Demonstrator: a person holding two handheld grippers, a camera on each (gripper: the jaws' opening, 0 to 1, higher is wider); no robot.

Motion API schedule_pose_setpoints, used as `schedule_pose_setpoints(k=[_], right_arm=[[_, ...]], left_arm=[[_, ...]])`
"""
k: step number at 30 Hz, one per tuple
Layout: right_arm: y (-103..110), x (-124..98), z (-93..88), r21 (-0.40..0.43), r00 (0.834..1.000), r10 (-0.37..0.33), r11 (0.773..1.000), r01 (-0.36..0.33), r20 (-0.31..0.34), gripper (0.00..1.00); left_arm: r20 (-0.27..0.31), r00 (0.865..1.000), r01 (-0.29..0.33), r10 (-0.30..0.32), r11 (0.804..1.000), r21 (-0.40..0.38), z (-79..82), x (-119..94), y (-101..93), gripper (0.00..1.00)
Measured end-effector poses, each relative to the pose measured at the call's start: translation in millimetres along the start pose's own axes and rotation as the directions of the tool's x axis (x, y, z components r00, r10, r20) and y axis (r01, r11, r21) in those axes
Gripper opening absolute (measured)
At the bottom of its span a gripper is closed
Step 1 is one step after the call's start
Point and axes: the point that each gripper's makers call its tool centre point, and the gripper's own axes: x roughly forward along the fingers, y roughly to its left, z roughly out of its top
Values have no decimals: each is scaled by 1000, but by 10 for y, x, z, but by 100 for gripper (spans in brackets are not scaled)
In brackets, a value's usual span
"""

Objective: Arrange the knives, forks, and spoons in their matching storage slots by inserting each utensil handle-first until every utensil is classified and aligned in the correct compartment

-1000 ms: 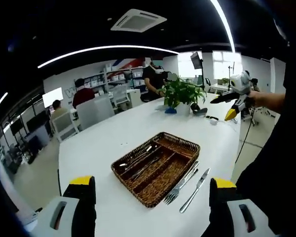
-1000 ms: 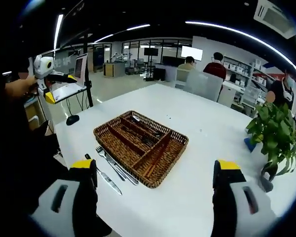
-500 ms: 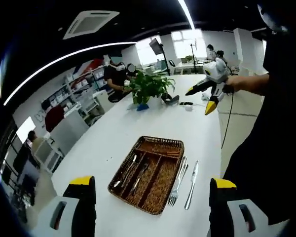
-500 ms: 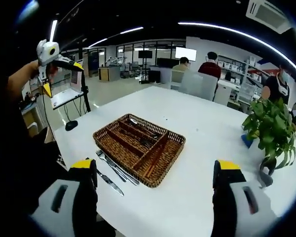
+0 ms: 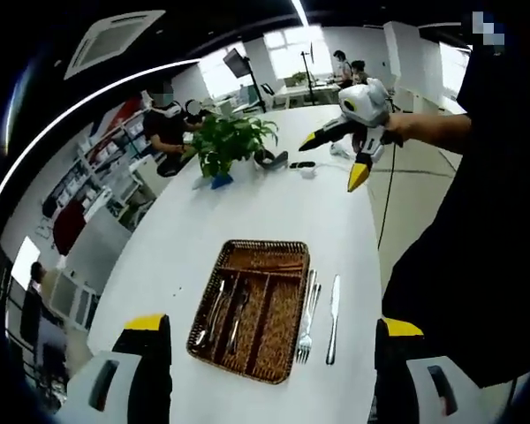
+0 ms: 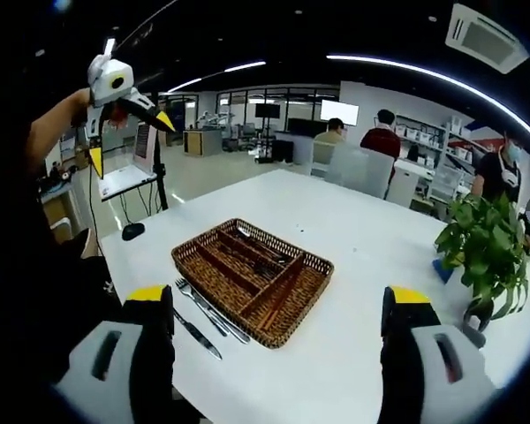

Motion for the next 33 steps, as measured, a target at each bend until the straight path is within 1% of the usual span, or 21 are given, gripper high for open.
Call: schedule_pose_setpoints(k=[1, 2, 3, 4, 5, 8, 10, 11, 13, 14, 16, 18, 19, 21, 22, 25, 27, 28, 29, 30, 33], right_arm=[[9, 3, -6, -9, 1000, 4, 1000, -4, -6, 99], [21, 10, -23, -20, 1000, 11, 1000, -12, -17, 99], [24, 15, -35, -28, 1000, 14, 1000, -14, -24, 99], [19, 21, -45, -28, 999, 11, 1000, -12, -31, 99], [19, 23, -47, -28, 999, 11, 1000, -12, -32, 99], [37, 34, -41, -18, 999, 26, 999, -26, -31, 99], [19, 50, -70, -28, 999, 22, 999, -23, -42, 99], [5, 55, -85, -28, 999, 20, 999, -22, -48, 99], [-10, 51, -95, -25, 999, 18, 1000, -19, -48, 99], [-14, 46, -96, -21, 999, 16, 1000, -17, -47, 99], [-22, 45, -105, -19, 999, 12, 1000, -12, -49, 99], [-43, 38, -126, -13, 999, 7, 1000, -7, -52, 99], [-54, 35, -135, -9, 999, 3, 1000, -3, -53, 99], [-81, 29, -154, 0, 999, -4, 1000, 4, -54, 99], [-87, 27, -161, 4, 998, -6, 1000, 6, -55, 99], [-93, 28, -189, 14, 998, -8, 1000, 9, -57, 99], [-78, 38, -212, 20, 998, -6, 1000, 7, -61, 99], [-76, 41, -218, 21, 998, -6, 1000, 7, -62, 99], [-71, 52, -234, 22, 998, -6, 1000, 7, -66, 99], [-66, 60, -243, 23, 998, -5, 1000, 7, -68, 99], [-44, 73, -261, 20, 997, 1, 1000, 0, -76, 99]], left_arm=[[-6, 1000, -1, 1, 1000, -2, -19, 32, 10, 100], [-17, 999, -38, 38, 999, -7, -45, 71, 83, 100], [-19, 999, -34, 33, 999, -4, -57, 107, 79, 100], [-37, 999, -11, 11, 1000, -8, -101, 149, 39, 100], [-45, 999, -5, 4, 1000, -7, -119, 179, 21, 100], [-44, 999, 2, -1, 1000, 19, -129, 296, -10, 100], [-44, 999, 19, -17, 999, 42, -123, 369, -45, 91], [-43, 999, 20, -18, 998, 55, -121, 417, -47, 89], [-31, 999, 21, -19, 998, 59, -122, 505, -32, 92], [-40, 998, 41, -39, 997, 65, -152, 572, -61, 91], [-34, 998, 53, -51, 996, 72, -170, 667, -78, 90], [-38, 994, 101, -99, 993, 60, -249, 825, -170, 88], [-39, 993, 111, -109, 993, 51, -284, 888, -194, 87], [-51, 988, 151, -149, 988, 30, -396, 1030, -293, 83], [-60, 986, 157, -156, 987, 21, -446, 1080, -316, 81], [-56, 984, 167, -167, 986, -4, -557, 1257, -385, 76], [-46, 983, 179, -179, 984, -2, -625, 1370, -445, 72], [-56, 975, 217, -216, 976, -4, -698, 1434, -528, 69], [-59, 970, 235, -235, 972, 6, -737, 1480, -579, 67], [-51, 971, 232, -232, 973, 10, -751, 1523, -594, 65], [-57, 969, 241, -240, 970, 13, -829, 1661, -662, 58]])
